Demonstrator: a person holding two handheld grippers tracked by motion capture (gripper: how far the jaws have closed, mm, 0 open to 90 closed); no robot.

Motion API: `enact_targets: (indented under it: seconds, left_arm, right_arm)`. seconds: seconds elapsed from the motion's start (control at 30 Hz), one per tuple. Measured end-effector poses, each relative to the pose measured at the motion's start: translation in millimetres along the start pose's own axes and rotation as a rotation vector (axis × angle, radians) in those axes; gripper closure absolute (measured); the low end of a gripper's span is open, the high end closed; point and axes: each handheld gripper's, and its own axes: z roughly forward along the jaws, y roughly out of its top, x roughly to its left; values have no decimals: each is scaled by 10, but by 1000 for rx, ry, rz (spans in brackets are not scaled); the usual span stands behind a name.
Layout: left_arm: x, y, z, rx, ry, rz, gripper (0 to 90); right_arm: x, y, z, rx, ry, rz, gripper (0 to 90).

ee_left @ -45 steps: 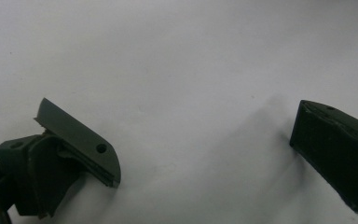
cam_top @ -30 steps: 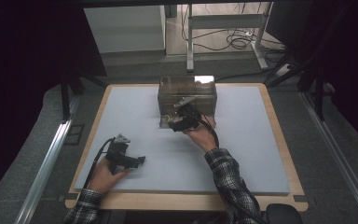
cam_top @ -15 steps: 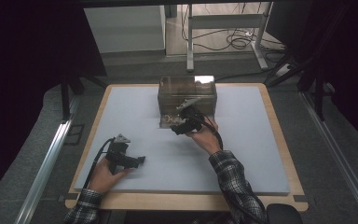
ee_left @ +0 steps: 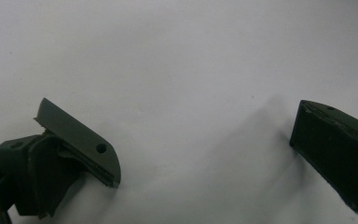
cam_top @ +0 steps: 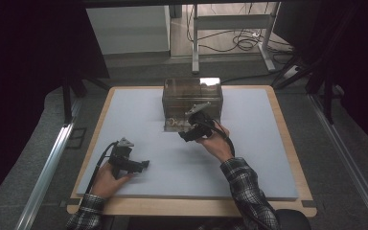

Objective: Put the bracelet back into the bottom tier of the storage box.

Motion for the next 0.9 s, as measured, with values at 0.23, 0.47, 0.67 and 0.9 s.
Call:
enact_targets:
  seconds: [0.23,0.47,0.67,0.9]
  left_arm:
    - [0,1,-1,2,1,1,0]
    - [0,1,-1,2,0,0,0]
    - [0,1,-1,2,0,0,0]
    - [0,0,-1,1,0,0,0]
  right_arm:
    - [-15,-85,-62,9,-9,-4,164]
    - [-48,-171,-111,20,-20,5,154]
    - [-62,-210,-165,19,-24,11,149]
    - [-58,-259,-238,21,-29,5,137]
